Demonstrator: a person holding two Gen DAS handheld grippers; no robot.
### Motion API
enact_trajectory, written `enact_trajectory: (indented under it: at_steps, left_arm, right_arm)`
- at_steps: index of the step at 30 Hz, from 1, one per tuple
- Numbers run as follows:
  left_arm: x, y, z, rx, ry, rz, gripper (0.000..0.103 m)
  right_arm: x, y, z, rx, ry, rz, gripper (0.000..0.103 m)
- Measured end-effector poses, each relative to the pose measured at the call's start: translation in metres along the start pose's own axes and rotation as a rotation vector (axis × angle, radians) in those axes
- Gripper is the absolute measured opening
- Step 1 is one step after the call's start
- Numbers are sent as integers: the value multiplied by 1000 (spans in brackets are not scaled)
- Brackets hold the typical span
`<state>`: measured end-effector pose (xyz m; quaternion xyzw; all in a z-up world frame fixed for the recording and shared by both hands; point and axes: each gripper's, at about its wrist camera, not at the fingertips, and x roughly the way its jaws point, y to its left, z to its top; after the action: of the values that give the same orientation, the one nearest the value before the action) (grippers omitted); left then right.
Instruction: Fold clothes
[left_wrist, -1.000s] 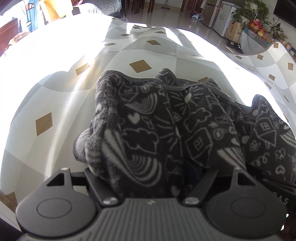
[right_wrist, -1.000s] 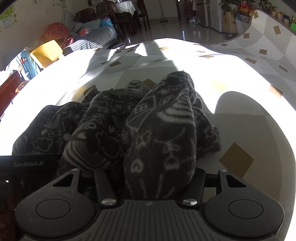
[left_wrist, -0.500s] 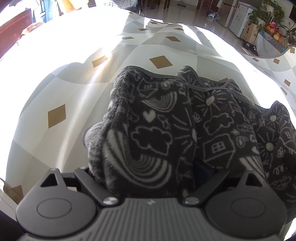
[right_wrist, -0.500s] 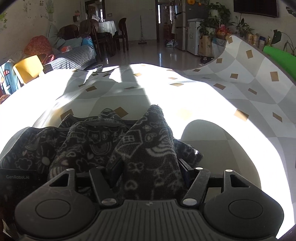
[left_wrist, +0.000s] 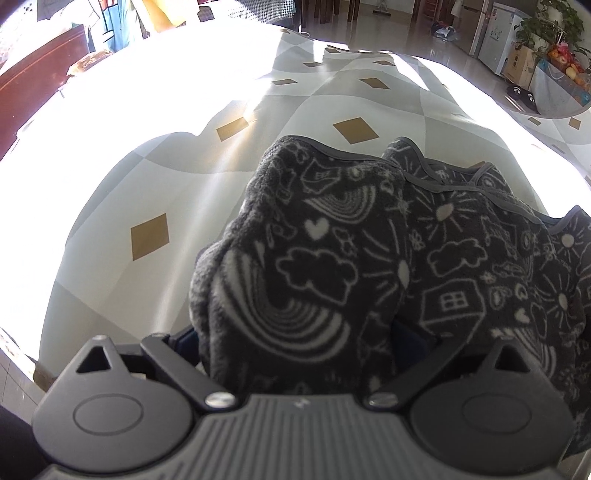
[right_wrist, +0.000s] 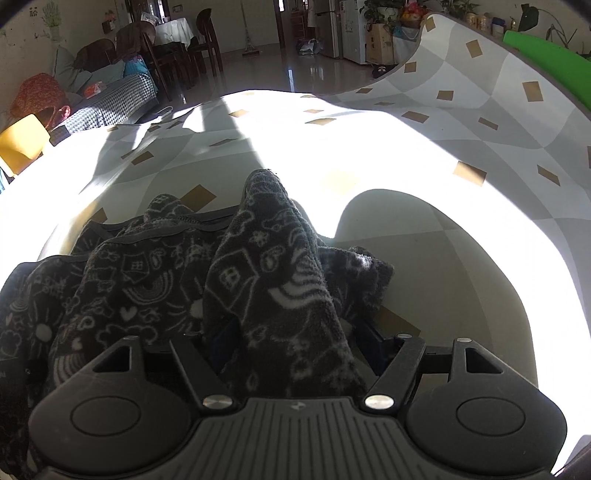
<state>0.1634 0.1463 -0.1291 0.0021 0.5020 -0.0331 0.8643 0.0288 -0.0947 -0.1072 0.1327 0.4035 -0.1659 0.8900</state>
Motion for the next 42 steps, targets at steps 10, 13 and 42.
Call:
enact_trajectory:
  at_steps: [10,13,42]
  left_arm:
    - [15,7,4,-80,68,-55,103]
    - [19,11,5,-117,89,-75,103]
    - [9,-18,2,21,39,-174,101]
  right_arm:
    - [17,2,-2,15,1,32,83]
    - [19,2,-3,4,-5,32,84]
    - [23,52,-22,-211,36,402,46]
